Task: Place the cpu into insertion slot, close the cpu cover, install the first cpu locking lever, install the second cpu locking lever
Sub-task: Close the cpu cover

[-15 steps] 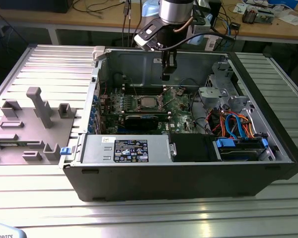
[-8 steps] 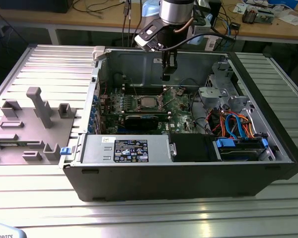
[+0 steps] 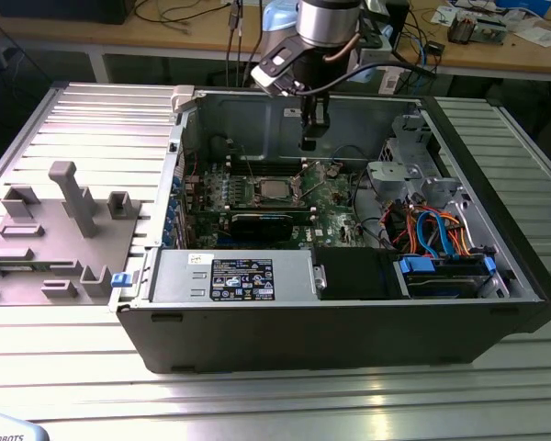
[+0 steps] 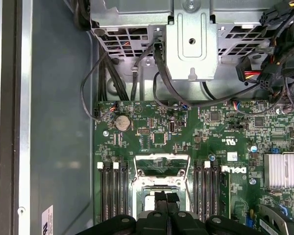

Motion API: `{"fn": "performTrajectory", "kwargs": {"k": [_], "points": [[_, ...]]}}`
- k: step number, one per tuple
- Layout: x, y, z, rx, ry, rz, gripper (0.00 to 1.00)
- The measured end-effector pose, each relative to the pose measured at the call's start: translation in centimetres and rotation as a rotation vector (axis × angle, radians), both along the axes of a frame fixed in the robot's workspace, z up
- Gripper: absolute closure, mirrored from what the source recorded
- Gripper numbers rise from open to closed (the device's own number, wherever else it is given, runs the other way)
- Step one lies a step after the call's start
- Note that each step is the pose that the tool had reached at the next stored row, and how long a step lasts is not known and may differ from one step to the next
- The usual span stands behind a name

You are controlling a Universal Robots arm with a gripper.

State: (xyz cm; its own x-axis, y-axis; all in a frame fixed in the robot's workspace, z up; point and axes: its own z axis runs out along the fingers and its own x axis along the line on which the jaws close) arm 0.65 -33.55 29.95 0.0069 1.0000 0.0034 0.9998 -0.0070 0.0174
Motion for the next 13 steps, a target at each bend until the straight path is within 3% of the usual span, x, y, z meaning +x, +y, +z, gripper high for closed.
{"fn": "performTrajectory", "kwargs": {"k": [13], "points": [[0.37, 0.0, -0.22, 0.0, 0.0001, 0.0, 0.89]]}}
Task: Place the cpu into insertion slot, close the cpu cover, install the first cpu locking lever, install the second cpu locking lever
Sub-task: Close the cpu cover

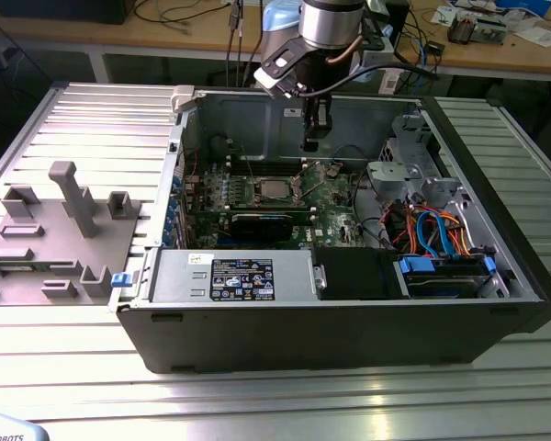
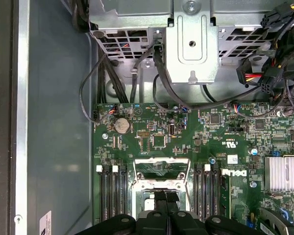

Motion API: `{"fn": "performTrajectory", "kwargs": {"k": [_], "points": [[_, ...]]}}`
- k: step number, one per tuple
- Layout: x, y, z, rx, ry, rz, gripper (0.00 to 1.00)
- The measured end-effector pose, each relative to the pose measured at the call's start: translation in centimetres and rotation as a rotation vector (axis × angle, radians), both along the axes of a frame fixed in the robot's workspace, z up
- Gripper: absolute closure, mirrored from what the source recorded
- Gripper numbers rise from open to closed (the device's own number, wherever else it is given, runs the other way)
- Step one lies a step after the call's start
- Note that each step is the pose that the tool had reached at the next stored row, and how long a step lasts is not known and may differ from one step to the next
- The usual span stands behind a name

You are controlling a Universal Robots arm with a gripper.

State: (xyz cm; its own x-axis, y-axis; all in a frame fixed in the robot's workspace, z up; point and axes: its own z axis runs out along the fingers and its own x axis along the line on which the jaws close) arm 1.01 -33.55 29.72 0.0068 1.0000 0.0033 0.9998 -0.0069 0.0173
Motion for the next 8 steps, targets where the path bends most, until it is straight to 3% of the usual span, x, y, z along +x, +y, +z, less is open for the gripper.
{"fn": "performTrajectory", "kwargs": {"k": [8], "points": [[0.12, 0.0, -0.06, 0.0, 0.0, 0.0, 0.89]]}}
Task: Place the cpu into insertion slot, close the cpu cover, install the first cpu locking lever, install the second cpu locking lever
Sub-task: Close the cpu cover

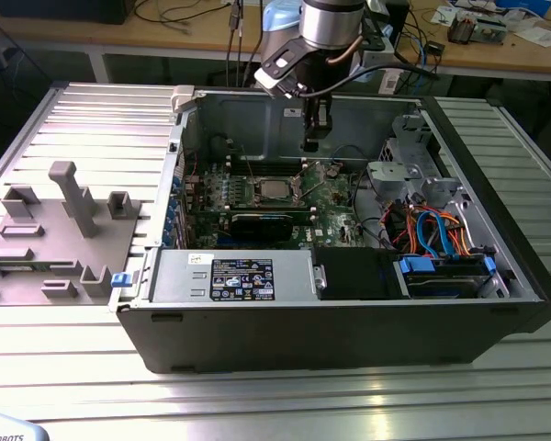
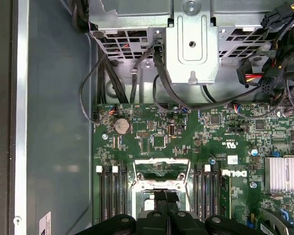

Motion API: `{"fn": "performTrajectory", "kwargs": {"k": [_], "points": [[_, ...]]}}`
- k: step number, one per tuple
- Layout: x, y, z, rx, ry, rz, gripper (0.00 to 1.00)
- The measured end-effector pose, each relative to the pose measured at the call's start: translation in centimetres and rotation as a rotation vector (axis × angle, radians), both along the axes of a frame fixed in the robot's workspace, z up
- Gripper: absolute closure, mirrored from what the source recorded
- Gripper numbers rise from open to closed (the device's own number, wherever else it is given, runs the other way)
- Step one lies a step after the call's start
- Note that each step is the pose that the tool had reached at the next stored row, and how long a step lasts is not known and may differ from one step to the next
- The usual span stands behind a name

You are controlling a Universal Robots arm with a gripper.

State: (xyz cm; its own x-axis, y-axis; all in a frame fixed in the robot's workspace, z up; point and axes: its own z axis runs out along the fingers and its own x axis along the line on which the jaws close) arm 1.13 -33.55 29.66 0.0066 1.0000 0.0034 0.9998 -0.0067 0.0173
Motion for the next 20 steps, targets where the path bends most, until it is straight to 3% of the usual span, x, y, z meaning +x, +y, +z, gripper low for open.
{"fn": "performTrajectory", "kwargs": {"k": [9, 20], "points": [[1.17, 0.0, -0.1, -0.0001, 0.0023, 0.0, 0.89], [1.43, 0.0, -0.25, 0.0, 0.0024, 0.0, 0.89]]}}
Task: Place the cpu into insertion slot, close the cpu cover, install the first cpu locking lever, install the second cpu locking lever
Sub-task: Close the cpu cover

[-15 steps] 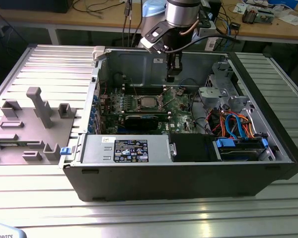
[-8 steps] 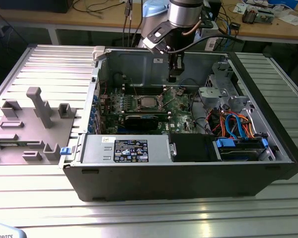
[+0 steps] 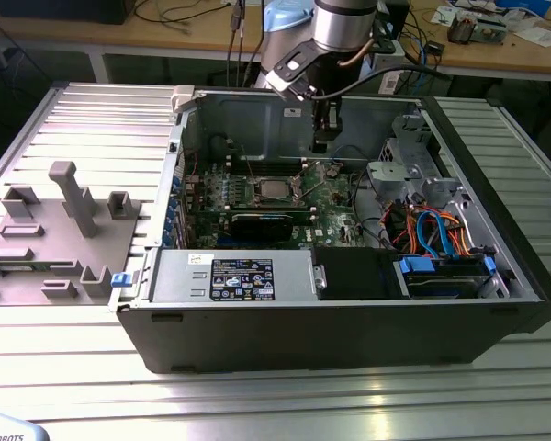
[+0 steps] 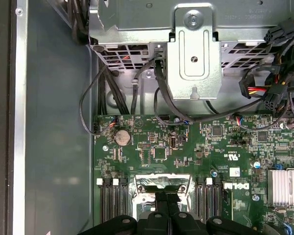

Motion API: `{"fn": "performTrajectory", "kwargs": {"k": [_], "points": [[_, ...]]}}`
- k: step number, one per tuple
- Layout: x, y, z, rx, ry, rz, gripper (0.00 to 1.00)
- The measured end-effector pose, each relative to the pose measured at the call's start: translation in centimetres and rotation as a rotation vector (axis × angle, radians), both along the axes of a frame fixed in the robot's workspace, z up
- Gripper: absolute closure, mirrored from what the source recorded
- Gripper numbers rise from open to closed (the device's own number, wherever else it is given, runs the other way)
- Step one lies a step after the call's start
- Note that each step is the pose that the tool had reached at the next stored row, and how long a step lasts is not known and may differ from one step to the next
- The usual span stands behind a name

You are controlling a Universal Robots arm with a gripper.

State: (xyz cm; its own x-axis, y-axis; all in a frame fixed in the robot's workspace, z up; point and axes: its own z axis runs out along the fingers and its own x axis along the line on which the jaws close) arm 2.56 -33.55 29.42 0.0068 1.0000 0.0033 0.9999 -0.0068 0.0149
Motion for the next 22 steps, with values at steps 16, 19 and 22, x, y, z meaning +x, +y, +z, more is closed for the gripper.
{"fn": "performTrajectory", "kwargs": {"k": [16, 19, 22], "points": [[0.53, 0.0, -0.21, 0.0003, 0.0009, 0.002, 0.89], [0.79, 0.0, -0.36, 0.0, 0.0017, 0.019, 0.89], [1.07, 0.01, -0.51, 0.0, 0.0023, 0.043, 0.89]]}}
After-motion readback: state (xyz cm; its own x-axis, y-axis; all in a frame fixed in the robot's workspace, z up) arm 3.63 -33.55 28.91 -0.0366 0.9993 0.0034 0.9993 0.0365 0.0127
